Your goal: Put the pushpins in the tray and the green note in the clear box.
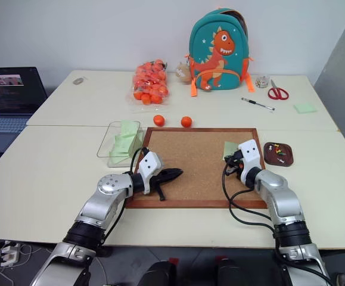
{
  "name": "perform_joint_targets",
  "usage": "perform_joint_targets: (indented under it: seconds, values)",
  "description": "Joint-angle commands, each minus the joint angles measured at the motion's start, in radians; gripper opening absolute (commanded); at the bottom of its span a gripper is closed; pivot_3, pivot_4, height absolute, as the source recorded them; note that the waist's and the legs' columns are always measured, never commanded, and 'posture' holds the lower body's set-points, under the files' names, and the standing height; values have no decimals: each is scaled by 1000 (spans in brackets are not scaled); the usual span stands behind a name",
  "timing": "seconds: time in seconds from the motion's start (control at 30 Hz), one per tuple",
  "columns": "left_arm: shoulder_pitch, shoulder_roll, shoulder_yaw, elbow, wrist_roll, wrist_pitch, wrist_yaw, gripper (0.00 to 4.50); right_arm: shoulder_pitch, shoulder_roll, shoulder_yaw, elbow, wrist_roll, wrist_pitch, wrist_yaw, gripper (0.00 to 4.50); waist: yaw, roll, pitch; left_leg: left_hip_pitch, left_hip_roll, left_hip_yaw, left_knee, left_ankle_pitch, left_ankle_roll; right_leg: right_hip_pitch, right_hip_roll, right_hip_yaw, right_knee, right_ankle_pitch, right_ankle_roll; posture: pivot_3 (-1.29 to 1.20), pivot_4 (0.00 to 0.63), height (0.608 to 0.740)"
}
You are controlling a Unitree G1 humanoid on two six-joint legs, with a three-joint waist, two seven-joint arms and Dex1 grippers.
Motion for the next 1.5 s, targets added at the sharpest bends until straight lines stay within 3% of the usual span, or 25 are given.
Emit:
perform_joint_targets:
  seconds: [0.03, 0.47, 0.73, 1.03, 1.3, 1.5]
  values:
    - [44, -3, -51, 35, 33, 30, -14, 0, -12, -17, -44, -129, 38, -24, 20, 50, 0, 0, 0, 0, 0, 0, 0, 0, 0, 0, 0, 0, 0, 0, 0, 0, 150, 740]
    - [21, -1, -11, 34, 16, 33, 11, 0, 27, -62, -34, -247, 55, 13, 49, 50, 0, 0, 0, 0, 0, 0, 0, 0, 0, 0, 0, 0, 0, 0, 0, 0, 150, 740]
    - [-112, -4, 120, -60, -133, 247, 29, 0, 80, -110, -3, -313, 46, 15, 75, 50, -6, -4, 2, -2, 1, -1, 0, 0, 0, -2, 1, -1, 1, 0, 0, 0, 150, 740]
    - [-113, 10, 111, -154, -175, 312, -2, 1622, 108, -130, -67, -372, 77, 39, 51, 0, -2, -4, 2, -3, 1, -1, -1, 0, 0, -4, 1, 0, 0, 0, 0, 0, 150, 740]
    - [-94, 40, 82, -249, -152, 227, -59, 3082, 185, -194, -222, -373, 65, 74, -15, 0, -1, -5, 3, -3, 1, 0, -1, 0, 0, -3, 0, 0, -1, 0, 0, 0, 150, 740]
    - [-82, 45, 54, -285, -142, 194, -67, 3190, 138, -215, -280, -215, 11, 59, -104, 0, -3, -5, 3, -3, 1, 1, -1, 0, 0, -3, 0, 2, 0, 0, 0, 0, 150, 740]
